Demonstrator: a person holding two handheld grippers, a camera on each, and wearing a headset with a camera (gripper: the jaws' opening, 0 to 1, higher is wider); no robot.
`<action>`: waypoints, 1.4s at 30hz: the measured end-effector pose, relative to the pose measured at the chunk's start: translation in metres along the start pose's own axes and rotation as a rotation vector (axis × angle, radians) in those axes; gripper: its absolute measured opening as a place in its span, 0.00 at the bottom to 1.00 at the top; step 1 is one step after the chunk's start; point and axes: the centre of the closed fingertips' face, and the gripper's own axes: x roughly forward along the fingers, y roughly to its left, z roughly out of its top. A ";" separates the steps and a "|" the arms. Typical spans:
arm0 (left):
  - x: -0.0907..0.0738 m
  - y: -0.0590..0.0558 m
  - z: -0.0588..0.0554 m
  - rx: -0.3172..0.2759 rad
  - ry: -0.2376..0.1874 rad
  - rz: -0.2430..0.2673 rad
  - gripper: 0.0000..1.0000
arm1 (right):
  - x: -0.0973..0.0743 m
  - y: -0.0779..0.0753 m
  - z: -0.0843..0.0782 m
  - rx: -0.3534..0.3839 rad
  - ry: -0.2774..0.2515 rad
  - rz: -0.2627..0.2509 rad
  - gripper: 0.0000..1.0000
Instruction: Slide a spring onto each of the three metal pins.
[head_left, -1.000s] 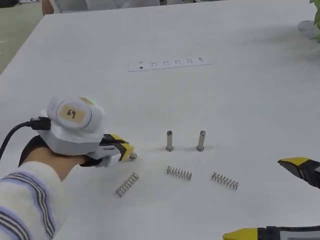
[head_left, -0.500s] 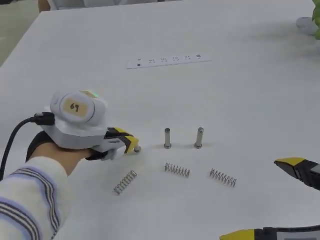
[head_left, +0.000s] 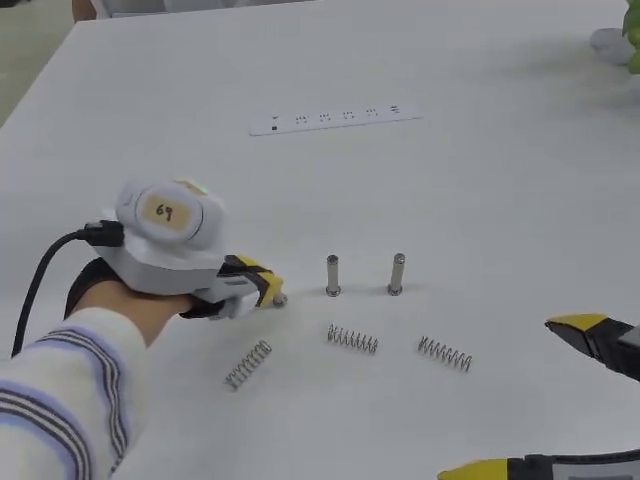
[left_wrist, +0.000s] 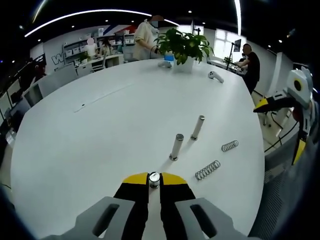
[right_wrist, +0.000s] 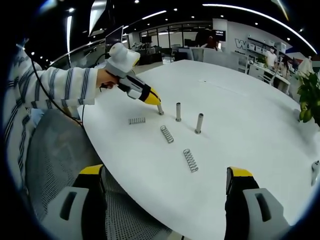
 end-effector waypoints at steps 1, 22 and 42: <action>0.000 0.000 0.000 0.001 -0.001 0.003 0.00 | 0.000 0.000 0.000 0.000 0.001 0.001 0.99; 0.004 -0.003 0.002 0.020 -0.003 -0.012 0.01 | -0.003 -0.004 0.000 0.011 -0.009 -0.008 0.99; 0.005 0.002 0.002 0.009 0.010 0.014 0.04 | -0.002 -0.002 0.001 0.017 -0.015 0.007 0.98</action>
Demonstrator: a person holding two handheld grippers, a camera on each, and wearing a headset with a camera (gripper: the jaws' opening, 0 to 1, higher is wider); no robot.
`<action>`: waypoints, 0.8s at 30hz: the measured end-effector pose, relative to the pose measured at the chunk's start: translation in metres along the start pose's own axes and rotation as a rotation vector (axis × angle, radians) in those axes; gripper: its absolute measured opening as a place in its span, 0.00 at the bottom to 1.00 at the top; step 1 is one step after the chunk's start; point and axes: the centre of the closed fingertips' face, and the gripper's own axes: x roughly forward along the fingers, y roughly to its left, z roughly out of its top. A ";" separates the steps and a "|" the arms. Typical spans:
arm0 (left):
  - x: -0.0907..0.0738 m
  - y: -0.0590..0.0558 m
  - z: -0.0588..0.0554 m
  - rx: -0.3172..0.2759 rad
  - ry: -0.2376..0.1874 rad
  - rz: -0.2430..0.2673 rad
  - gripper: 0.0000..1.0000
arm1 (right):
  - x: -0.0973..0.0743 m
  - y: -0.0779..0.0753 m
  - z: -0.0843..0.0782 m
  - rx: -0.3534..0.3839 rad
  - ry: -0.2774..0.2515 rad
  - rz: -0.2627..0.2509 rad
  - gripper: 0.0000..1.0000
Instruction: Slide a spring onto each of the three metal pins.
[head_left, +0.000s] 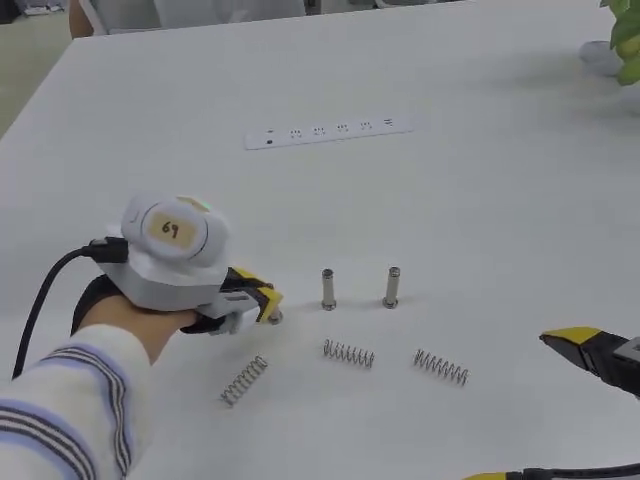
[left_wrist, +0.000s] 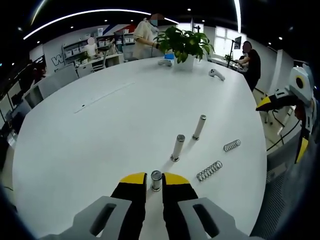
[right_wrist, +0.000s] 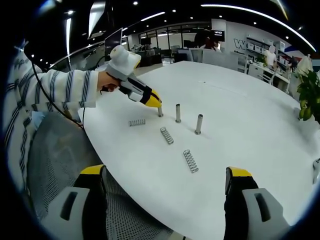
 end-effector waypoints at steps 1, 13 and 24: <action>0.000 -0.001 0.000 -0.002 0.001 -0.006 0.04 | 0.000 0.000 0.000 0.001 0.000 0.002 0.98; -0.005 0.002 -0.004 -0.008 0.008 0.011 0.08 | 0.002 0.003 -0.001 -0.009 0.003 0.006 0.96; -0.012 -0.004 -0.012 -0.013 0.015 0.023 0.15 | 0.003 0.005 -0.001 -0.013 0.007 0.014 0.96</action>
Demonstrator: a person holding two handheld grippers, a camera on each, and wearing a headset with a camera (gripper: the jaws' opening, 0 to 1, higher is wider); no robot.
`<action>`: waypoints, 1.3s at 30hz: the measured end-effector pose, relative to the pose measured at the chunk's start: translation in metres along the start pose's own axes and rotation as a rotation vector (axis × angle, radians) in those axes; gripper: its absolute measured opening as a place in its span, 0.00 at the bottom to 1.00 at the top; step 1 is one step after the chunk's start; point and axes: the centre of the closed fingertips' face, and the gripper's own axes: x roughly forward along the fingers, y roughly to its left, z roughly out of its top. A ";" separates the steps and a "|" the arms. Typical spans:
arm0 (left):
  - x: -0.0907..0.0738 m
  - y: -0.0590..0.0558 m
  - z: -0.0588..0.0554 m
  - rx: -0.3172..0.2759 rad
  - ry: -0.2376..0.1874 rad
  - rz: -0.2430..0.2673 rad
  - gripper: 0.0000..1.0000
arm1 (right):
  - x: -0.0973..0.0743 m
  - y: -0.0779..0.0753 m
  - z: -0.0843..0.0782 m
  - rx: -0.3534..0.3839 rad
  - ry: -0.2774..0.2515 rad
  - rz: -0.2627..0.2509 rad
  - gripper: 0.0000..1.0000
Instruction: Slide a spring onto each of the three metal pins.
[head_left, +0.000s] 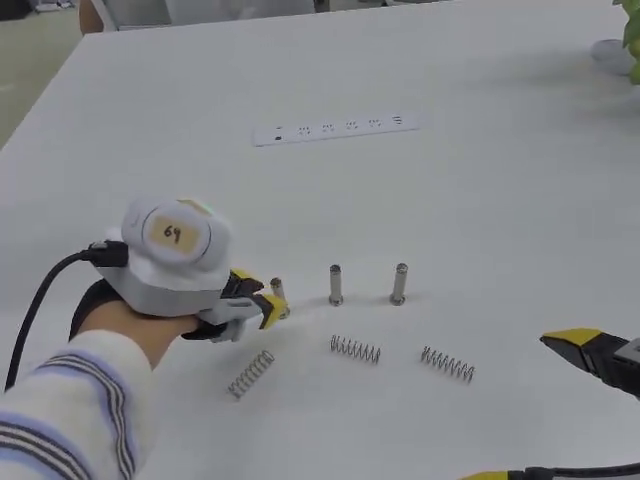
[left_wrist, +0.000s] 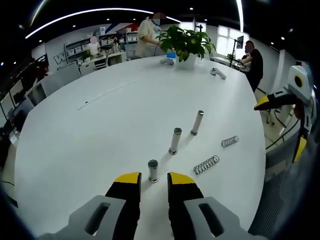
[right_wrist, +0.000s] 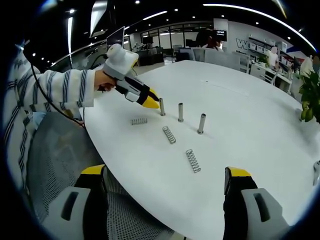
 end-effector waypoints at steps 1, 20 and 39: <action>-0.001 0.000 -0.002 -0.005 0.005 0.003 0.16 | 0.000 0.000 0.000 0.003 -0.001 0.002 0.96; -0.047 -0.014 -0.012 -0.072 -0.009 0.048 0.26 | 0.002 -0.001 0.005 0.013 -0.010 -0.004 1.00; -0.061 -0.034 -0.046 -0.073 0.037 0.020 0.22 | 0.004 0.003 0.007 0.006 -0.006 0.012 1.00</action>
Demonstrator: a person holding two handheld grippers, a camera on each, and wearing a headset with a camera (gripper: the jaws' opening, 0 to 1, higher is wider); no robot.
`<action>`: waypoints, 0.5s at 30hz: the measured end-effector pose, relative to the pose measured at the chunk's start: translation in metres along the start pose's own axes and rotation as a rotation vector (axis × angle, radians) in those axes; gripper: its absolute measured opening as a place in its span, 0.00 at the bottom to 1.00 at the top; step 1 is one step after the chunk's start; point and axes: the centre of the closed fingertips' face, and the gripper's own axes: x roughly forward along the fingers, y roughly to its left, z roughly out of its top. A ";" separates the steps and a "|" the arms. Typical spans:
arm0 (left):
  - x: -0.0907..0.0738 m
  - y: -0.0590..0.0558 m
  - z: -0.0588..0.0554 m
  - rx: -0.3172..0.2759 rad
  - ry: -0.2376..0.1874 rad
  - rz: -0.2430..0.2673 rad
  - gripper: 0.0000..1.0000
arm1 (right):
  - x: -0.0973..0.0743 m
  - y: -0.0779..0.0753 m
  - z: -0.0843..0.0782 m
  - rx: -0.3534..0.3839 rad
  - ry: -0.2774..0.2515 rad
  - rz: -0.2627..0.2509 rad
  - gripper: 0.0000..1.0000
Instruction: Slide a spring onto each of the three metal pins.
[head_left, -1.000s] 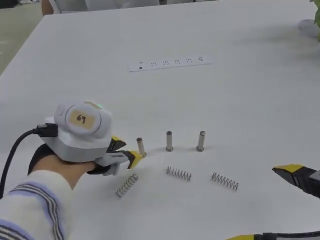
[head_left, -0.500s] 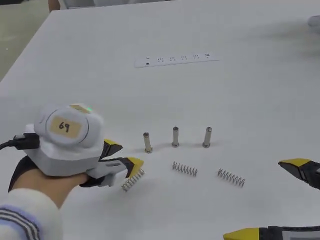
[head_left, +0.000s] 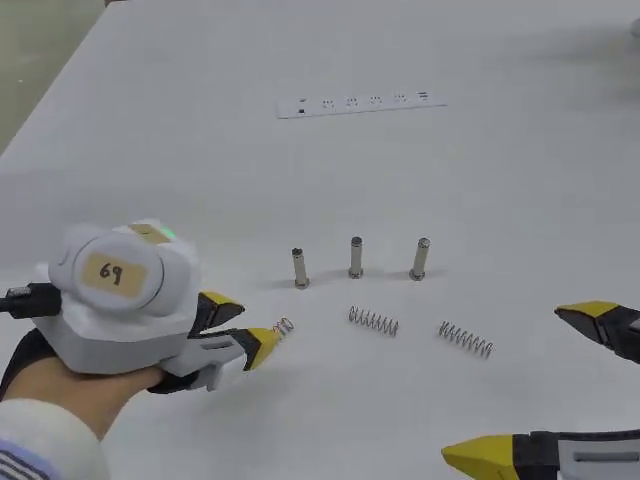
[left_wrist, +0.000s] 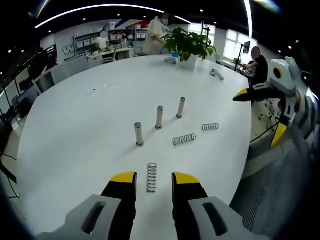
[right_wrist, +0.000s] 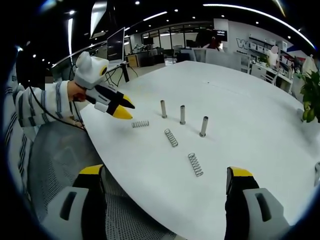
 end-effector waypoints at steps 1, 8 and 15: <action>0.001 0.000 -0.001 0.005 0.003 0.000 0.23 | -0.001 0.000 0.001 0.002 -0.004 0.000 1.00; 0.008 -0.003 -0.017 -0.006 0.038 -0.010 0.23 | -0.003 -0.003 0.004 -0.005 -0.007 -0.004 1.00; 0.017 -0.004 -0.035 0.009 0.093 -0.010 0.21 | -0.004 -0.005 0.005 -0.016 -0.002 -0.007 1.00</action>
